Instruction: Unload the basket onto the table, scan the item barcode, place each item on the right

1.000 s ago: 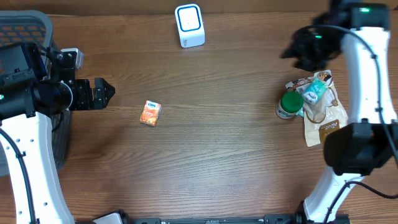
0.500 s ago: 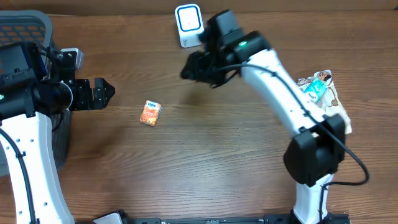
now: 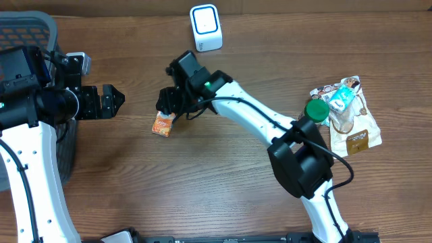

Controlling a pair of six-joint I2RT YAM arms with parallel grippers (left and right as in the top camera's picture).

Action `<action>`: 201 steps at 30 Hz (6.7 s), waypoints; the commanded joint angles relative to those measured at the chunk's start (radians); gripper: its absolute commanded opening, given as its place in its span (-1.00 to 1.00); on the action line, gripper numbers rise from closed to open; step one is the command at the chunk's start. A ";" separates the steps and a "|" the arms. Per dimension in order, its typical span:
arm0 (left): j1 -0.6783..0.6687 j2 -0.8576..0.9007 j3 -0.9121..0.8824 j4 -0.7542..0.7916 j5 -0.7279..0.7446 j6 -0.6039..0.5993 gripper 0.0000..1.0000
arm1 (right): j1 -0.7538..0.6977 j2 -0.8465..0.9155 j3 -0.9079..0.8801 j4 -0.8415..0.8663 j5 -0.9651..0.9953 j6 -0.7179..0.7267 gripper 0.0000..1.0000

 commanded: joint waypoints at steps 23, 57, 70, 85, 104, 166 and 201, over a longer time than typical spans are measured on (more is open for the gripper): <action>0.005 0.006 -0.003 0.000 0.000 0.015 0.99 | 0.034 0.082 0.004 0.094 -0.179 -0.290 0.02; 0.005 0.006 -0.003 0.000 0.000 0.015 0.99 | -0.061 0.035 0.026 -0.334 0.002 -0.087 -0.21; 0.005 0.006 -0.003 0.000 0.000 0.015 0.99 | -0.147 -0.174 0.025 -0.584 0.214 -0.047 -0.25; 0.005 0.006 -0.003 0.000 0.000 0.015 0.99 | -0.296 -0.168 -0.376 -0.142 -0.148 -0.061 -0.33; 0.005 0.006 -0.003 0.000 0.000 0.015 0.99 | -0.287 -0.146 -0.458 0.000 -0.109 0.026 -0.63; 0.005 0.006 -0.003 0.000 0.000 0.015 0.99 | 0.229 -0.069 -0.226 -0.502 1.007 -0.114 -0.18; 0.005 0.006 -0.003 0.000 0.000 0.015 1.00 | 0.067 -0.060 -0.215 -0.457 0.811 -0.152 -0.12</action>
